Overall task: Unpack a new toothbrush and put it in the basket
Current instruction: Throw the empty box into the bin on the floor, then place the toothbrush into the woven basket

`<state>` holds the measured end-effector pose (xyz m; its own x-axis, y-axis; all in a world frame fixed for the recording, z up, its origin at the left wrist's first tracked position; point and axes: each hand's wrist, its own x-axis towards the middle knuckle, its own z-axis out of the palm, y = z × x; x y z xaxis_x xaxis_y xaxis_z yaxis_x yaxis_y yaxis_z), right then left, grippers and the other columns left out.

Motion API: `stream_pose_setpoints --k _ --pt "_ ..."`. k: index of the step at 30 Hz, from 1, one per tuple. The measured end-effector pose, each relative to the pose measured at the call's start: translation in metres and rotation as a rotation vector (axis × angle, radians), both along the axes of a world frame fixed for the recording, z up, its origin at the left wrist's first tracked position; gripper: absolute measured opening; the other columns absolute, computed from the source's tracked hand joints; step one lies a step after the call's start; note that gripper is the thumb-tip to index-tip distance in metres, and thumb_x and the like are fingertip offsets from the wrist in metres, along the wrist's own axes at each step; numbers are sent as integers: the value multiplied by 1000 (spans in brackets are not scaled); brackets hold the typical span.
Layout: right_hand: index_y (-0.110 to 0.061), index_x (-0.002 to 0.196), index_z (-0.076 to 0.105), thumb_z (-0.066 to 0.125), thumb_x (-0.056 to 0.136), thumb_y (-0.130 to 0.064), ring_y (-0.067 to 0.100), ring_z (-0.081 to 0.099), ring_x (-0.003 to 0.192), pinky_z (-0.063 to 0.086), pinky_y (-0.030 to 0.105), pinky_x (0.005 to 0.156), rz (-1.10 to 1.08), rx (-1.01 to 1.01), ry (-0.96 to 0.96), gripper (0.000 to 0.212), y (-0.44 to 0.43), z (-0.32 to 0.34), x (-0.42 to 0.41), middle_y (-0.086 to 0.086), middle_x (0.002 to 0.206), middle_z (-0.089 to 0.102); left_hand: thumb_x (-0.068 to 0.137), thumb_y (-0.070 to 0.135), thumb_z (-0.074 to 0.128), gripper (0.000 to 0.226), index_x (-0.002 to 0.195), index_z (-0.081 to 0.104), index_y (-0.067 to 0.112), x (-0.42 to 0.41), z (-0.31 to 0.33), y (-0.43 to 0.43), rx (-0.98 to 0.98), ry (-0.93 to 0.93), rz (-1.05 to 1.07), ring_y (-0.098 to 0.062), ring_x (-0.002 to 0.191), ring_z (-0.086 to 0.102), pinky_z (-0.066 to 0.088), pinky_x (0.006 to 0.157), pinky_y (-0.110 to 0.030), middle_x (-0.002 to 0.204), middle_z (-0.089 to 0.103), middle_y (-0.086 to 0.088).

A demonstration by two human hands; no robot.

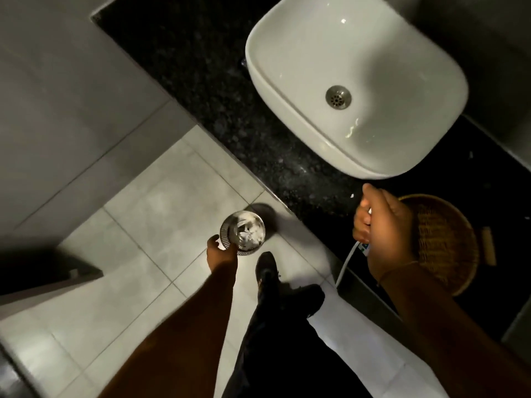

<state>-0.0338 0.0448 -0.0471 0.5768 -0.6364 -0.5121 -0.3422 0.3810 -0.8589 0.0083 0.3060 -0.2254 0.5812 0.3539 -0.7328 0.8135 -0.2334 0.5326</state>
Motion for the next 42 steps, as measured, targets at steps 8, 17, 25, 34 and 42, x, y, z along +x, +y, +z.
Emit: stream_pose_setpoints --k 8,17,25,34,42 --pt "-21 65 47 61 104 -32 10 23 36 19 19 41 -249 35 19 43 -37 37 -17 -2 50 33 107 22 60 10 104 67 28 -20 91 -95 -100 -489 -406 -9 90 71 52 77 -8 92 73 14" --pt "-17 79 52 51 107 -49 9 31 35 28 20 38 -575 243 75 43 -108 48 -75 2 51 36 80 72 80 24 103 74 70 -54 184 -225 -568 -440 -1413 12 70 74 55 69 -8 86 79 33" --pt "-20 101 71 51 100 -65 36 74 96 58 56 81 -641 636 -47 49 -159 22 -124 17 108 74 86 43 86 5 85 88 39 -57 196 -271 -395 -329 -1468 -9 71 84 69 73 -26 79 86 7" --pt "-30 151 55 50 99 3 32 65 113 61 48 89 -338 215 276 61 -175 -7 -148 11 137 65 92 19 86 29 77 88 44 -34 163 -294 -296 -260 -1158 -3 79 83 59 69 -11 85 88 7" --pt "-1 118 70 46 103 -6 34 67 104 58 47 95 -130 158 513 28 -174 -37 -148 23 122 69 86 49 76 19 94 88 37 -48 160 -323 69 -89 -1312 -9 86 78 59 94 -33 88 85 12"
